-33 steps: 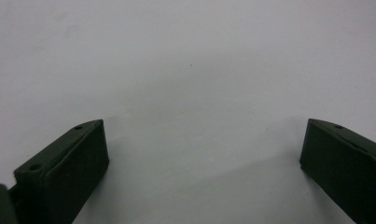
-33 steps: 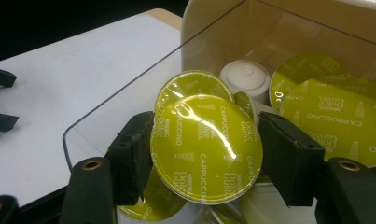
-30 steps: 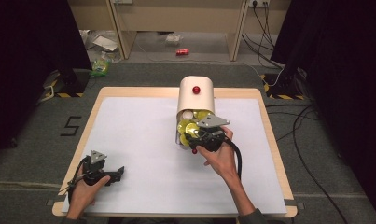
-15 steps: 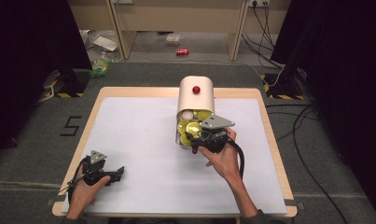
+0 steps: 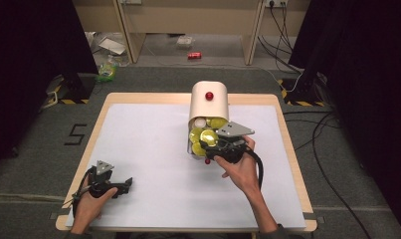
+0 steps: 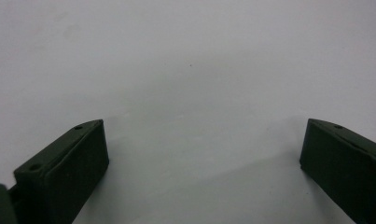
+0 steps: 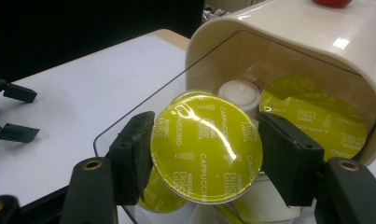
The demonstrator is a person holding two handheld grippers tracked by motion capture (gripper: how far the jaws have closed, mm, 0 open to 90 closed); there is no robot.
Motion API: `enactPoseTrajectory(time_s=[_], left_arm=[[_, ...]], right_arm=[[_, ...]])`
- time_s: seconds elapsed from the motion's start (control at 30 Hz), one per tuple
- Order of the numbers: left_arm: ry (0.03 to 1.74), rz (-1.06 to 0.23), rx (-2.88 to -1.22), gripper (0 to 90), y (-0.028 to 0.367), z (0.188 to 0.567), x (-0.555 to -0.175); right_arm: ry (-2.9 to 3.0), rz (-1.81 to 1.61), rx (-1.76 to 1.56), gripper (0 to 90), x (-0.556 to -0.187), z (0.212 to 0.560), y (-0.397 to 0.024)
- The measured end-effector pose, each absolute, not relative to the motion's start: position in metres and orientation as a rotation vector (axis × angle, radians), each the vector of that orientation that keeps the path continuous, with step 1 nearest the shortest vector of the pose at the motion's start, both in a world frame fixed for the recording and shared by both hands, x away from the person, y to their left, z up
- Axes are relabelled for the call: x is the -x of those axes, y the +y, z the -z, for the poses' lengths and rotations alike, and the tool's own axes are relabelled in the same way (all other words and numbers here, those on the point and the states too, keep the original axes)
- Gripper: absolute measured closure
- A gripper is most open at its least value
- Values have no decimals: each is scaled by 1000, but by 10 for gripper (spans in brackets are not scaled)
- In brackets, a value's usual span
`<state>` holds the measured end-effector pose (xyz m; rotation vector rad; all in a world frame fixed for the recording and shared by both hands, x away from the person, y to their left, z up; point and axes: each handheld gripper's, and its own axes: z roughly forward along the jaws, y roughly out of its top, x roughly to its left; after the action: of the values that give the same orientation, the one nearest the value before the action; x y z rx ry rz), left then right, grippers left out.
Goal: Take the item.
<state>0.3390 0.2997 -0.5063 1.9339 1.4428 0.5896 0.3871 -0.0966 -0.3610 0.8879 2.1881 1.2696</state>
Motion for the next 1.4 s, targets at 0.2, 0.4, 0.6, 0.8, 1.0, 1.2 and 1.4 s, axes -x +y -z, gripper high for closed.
enactPoseTrajectory(time_s=[0.2, 0.4, 0.6, 0.8, 1.0, 1.2, 1.4], left_arm=[[1443, -590, -1934, 0, 300, 506, -339], [1443, -589, -1934, 0, 300, 506, -339], [1442, -589, -1934, 0, 300, 506, -339], [1442, -590, -1934, 0, 300, 506, -339], [1442, -590, -1934, 1, 300, 506, -339], [1442, -589, -1934, 0, 300, 506, -339], [1442, -589, -1934, 0, 300, 506, -339]], right_arm=[[2187, -1281, -888, 387, -386, 359, -98], [2181, -1286, -887, 387, -384, 357, -101], [2176, -1292, -892, 387, -382, 355, -105], [2171, -1297, -897, 387, -381, 353, -108], [2159, -1302, -904, 387, -380, 351, -112], [2157, -1298, -908, 388, -379, 350, -115], [2151, -1319, -901, 388, -378, 348, -117]])
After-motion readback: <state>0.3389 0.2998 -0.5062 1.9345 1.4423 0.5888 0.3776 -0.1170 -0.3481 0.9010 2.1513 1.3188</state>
